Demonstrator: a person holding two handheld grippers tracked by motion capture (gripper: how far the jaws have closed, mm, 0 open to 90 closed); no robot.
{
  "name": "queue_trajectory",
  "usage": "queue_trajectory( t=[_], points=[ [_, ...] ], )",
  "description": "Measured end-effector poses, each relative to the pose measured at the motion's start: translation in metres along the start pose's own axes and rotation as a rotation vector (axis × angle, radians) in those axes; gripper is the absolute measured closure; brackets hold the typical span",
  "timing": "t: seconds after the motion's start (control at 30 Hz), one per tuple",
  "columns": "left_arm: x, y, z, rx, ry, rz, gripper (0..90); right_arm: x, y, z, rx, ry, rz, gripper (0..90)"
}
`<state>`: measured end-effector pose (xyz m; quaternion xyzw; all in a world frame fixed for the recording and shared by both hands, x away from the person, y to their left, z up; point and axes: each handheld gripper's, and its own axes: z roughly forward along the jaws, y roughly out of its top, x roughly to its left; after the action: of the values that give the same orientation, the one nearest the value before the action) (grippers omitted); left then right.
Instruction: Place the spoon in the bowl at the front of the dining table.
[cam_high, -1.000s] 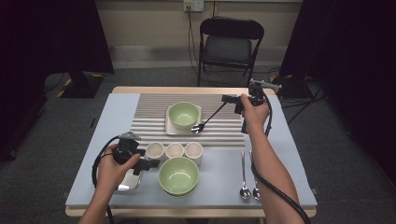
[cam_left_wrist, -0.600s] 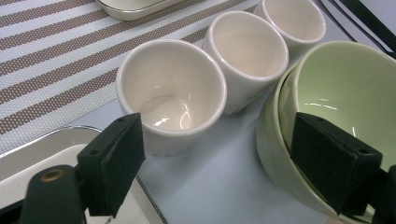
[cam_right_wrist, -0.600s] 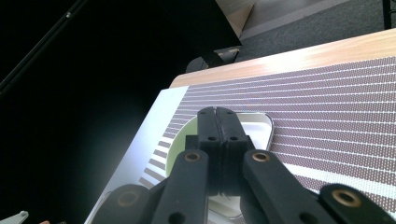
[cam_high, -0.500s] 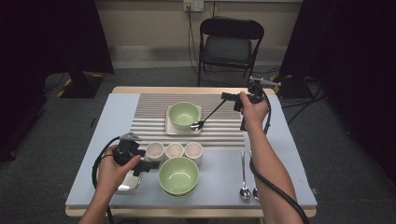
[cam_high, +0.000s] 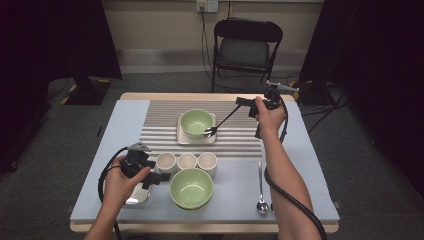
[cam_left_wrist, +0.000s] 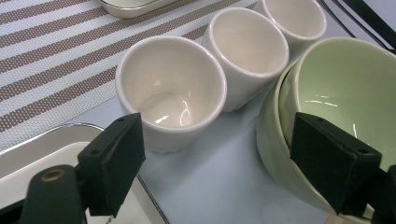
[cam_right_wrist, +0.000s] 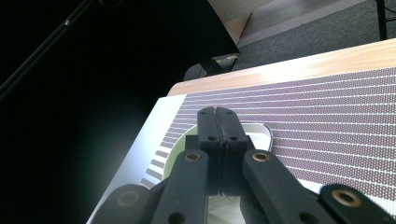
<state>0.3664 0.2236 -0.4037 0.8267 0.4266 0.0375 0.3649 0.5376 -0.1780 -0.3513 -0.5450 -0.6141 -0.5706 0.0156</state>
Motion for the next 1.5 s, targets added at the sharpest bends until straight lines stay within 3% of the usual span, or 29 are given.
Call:
queue_trajectory(
  t=[0.53,1.5],
  points=[
    [-0.001,-0.001,0.001,-0.01,0.002,-0.001,17.7,-0.001,0.002,0.008,-0.028,-0.016,0.0,90.0],
    [0.0,-0.002,0.002,0.007,0.013,0.006,17.7,-0.01,-0.009,0.023,-0.07,-0.04,0.016,89.8]
  ],
)
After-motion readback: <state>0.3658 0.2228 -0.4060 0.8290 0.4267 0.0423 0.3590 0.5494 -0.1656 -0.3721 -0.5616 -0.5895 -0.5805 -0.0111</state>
